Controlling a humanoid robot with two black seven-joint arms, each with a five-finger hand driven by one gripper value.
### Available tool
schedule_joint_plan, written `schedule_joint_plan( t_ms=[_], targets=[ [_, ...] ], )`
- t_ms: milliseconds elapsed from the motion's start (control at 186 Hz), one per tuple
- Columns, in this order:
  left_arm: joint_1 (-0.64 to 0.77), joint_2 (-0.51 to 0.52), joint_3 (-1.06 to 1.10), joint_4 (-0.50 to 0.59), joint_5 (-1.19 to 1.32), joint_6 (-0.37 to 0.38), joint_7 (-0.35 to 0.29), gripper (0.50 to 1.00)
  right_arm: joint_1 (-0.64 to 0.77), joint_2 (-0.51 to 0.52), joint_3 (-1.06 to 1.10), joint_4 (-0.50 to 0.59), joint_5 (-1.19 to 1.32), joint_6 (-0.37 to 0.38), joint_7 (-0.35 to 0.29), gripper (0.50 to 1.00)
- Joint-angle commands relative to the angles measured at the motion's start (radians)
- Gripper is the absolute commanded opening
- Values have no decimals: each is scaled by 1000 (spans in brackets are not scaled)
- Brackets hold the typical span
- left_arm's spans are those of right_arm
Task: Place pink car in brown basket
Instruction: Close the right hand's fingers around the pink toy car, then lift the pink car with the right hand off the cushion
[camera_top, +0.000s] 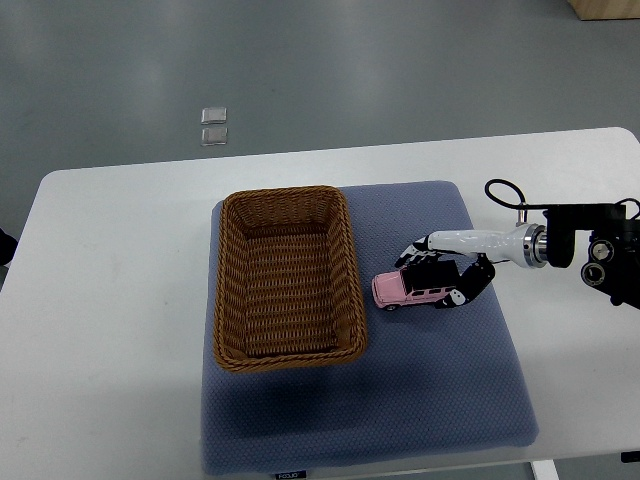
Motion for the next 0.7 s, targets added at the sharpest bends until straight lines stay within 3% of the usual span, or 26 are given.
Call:
schedule_joint_plan(
  t_ms=[0,355,694],
  targets=[
    [0,0,0,0,0,0,-1,1000,-6,13,-3,-10,-16,-16,4,686],
    [0,0,-2,1,0,0,1,1000,5,16,-21,-27,-34,-49,24,505],
    [0,0,1,0,0,0,-1,1000,111,-60,-9,-16,-6,-34,42,500]
  ],
)
